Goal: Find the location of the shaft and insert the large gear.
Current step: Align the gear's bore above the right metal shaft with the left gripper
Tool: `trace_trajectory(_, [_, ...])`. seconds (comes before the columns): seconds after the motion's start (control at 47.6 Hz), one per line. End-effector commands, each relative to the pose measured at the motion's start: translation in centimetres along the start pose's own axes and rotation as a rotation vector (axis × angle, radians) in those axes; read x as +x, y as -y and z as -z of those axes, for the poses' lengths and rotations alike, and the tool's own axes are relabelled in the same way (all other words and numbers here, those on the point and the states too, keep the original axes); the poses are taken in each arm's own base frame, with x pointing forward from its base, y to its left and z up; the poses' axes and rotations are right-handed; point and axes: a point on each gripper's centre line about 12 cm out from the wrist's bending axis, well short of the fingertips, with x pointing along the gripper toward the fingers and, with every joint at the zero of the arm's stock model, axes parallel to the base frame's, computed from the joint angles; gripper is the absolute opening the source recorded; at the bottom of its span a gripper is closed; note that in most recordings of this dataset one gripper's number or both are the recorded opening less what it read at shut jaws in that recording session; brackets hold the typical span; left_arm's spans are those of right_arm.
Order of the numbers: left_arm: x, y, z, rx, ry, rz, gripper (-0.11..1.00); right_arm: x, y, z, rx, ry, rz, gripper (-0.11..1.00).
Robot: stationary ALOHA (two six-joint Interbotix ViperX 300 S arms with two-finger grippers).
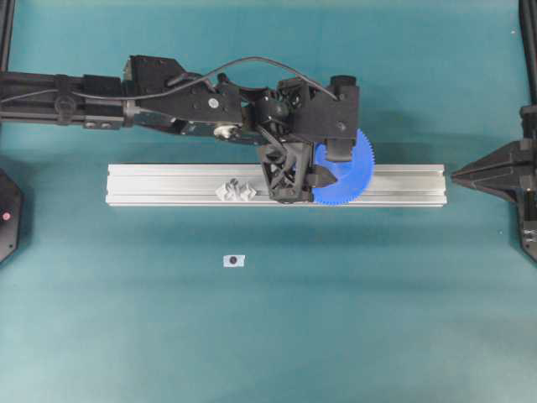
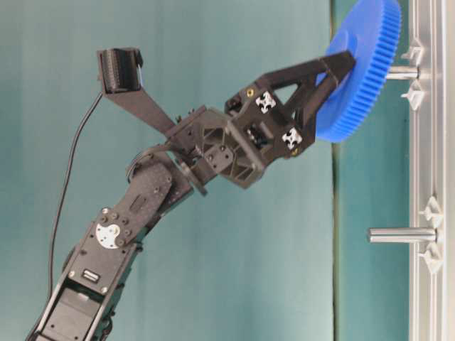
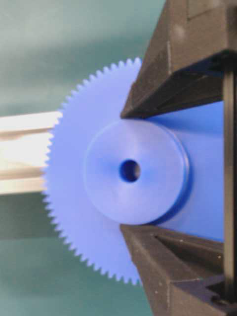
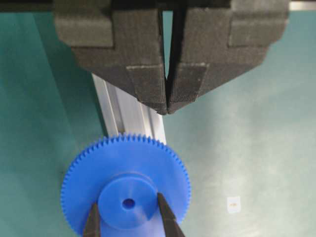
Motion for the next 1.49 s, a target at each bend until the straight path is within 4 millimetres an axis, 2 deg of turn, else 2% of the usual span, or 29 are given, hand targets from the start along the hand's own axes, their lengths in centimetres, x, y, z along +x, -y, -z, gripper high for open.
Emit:
trace_trajectory(0.0, [-1.7, -0.5, -1.0, -0.009, 0.033, -0.013, 0.72, 0.0, 0.0, -0.3, 0.008, 0.006, 0.000, 0.06])
trace_trajectory(0.756, [-2.6, -0.4, -0.3, -0.010, -0.016, -0.002, 0.72, 0.0, 0.0, -0.4, 0.008, 0.009, 0.001, 0.06])
trace_trajectory(1.112, [-1.2, -1.1, -3.0, -0.002, 0.028, -0.013, 0.72, 0.0, 0.1, -0.4, 0.011, 0.009, 0.008, 0.06])
trace_trajectory(1.469, [-1.2, -1.2, -3.7, 0.028, 0.016, -0.010, 0.72, 0.0, 0.1, -0.4, 0.011, 0.010, 0.008, 0.06])
